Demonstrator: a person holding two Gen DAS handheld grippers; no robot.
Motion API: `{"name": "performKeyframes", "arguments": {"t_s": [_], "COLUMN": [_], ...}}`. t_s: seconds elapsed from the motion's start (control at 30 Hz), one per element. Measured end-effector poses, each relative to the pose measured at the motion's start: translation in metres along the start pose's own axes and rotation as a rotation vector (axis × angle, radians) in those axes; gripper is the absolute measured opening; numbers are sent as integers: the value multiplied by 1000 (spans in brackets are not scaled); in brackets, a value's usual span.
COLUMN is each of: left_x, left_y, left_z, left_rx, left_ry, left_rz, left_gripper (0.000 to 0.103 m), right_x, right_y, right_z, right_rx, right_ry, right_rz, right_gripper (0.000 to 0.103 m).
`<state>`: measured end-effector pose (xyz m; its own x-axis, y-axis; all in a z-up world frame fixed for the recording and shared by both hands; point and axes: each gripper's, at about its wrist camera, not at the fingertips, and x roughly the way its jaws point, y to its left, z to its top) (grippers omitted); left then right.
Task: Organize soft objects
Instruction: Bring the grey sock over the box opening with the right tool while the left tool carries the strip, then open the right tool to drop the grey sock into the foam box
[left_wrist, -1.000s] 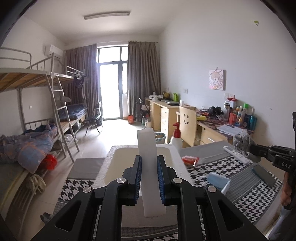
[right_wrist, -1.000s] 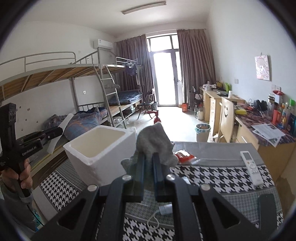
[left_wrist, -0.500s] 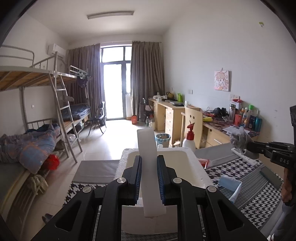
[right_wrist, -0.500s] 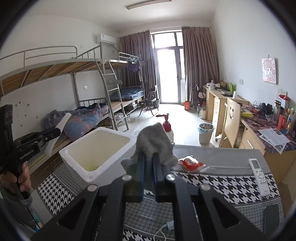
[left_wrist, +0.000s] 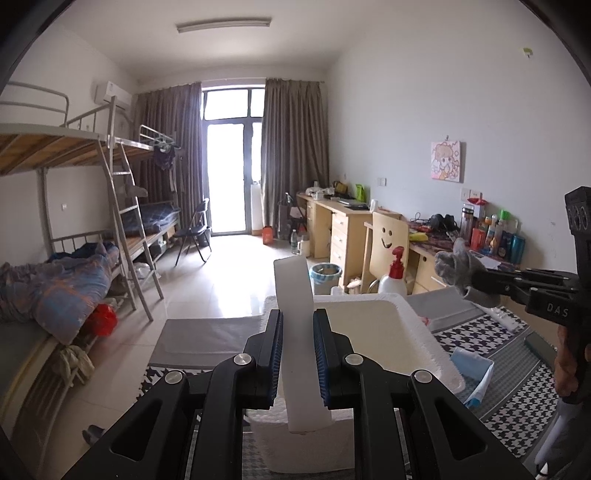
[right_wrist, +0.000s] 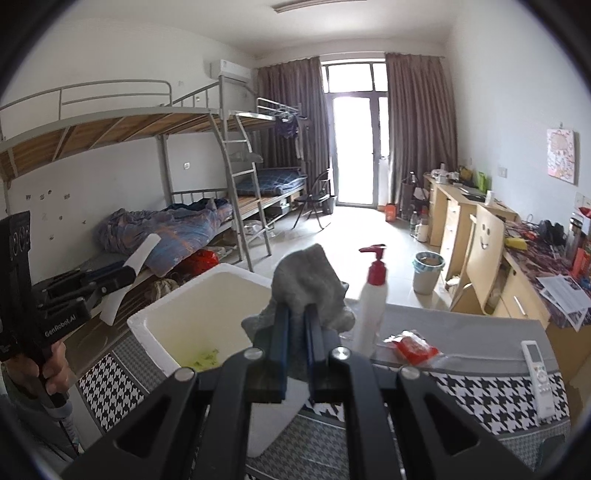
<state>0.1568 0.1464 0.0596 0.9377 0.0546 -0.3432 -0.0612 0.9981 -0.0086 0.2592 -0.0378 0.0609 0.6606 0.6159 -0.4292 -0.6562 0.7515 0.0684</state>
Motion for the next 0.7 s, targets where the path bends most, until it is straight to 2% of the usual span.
{"name": "performKeyframes", "arguments": {"t_s": [0.5, 0.7], "left_x": [-15, -18], "left_y": [34, 39], "left_z": [-7, -9], "left_rx": [-54, -56], "left_ry": [-2, -1], "left_rz": [80, 95], "left_gripper": [18, 18], "right_x": [25, 29], "right_y": [32, 39], "right_z": [4, 5], "right_rx": [-47, -60], "right_ry": [63, 63], "right_rz": [100, 99], "right_gripper": [11, 11]}}
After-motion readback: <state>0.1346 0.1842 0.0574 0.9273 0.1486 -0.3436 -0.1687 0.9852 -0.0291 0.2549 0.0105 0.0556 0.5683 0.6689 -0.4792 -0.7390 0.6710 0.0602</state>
